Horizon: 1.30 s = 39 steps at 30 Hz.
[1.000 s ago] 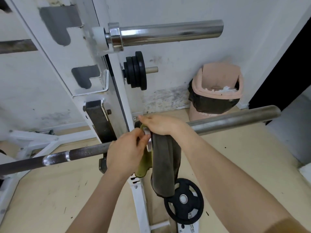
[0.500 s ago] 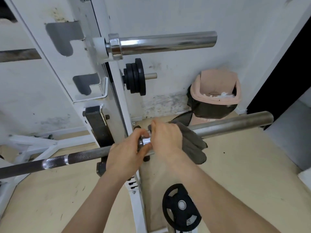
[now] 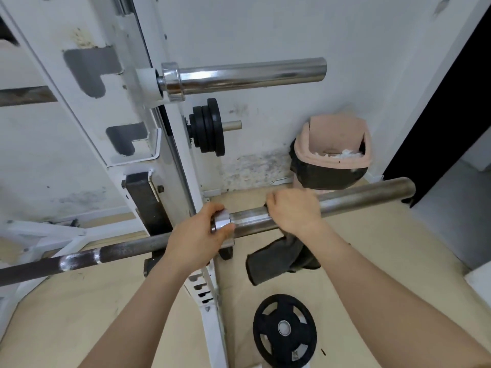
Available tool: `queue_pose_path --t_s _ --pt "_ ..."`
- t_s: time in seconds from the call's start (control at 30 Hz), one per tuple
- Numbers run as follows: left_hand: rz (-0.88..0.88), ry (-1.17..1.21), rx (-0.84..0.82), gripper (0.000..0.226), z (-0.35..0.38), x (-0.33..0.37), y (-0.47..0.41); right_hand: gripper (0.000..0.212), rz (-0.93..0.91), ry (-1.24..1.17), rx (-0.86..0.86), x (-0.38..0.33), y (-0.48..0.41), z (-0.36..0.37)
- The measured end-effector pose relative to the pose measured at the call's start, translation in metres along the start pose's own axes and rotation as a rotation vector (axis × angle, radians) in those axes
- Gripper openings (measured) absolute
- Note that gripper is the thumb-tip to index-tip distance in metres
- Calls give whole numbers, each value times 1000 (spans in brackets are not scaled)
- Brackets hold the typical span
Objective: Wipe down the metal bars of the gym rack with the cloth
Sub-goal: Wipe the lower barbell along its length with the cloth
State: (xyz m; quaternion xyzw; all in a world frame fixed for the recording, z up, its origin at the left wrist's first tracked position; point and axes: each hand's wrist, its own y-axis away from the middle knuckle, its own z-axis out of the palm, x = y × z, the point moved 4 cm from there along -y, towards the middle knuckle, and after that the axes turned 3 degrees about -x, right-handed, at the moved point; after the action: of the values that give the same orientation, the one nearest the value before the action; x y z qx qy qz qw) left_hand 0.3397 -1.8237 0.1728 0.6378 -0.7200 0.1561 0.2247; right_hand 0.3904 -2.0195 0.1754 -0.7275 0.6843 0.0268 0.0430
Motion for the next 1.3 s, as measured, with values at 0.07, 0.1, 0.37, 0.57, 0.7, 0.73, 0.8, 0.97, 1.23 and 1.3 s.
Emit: queue_pose_path --t_s 0.07,0.1,0.37,0.57,0.7,0.73,0.8,0.97,1.23,1.3 --pt "-18 89 30 49 -3 -1 0 20 -186 -33 87 -46 19 9" --pt "-10 125 66 52 -2 -1 2 22 -234 -82 109 -55 29 14" --pt "133 -158 211 43 0 21 0 45 -40 -46 123 86 5 -3" --pt "181 -427 135 54 21 16 -7 51 178 17 8 163 -23 -4" --pt "165 -433 135 54 23 20 -10 52 335 -106 55 189 -24 -7" --pt "154 -380 136 54 25 22 -11 52 357 -111 90 189 -23 -8" --pt "129 -292 116 53 26 24 -11 51 372 -69 160 182 -18 -6" --pt "153 -334 31 68 26 26 -6 39 173 -97 253 87 9 8" --pt "146 30 52 74 -6 19 33 53 -60 -401 430 -80 35 24" --pt "69 56 137 64 -22 -1 51 47 -59 -463 518 -88 45 24"
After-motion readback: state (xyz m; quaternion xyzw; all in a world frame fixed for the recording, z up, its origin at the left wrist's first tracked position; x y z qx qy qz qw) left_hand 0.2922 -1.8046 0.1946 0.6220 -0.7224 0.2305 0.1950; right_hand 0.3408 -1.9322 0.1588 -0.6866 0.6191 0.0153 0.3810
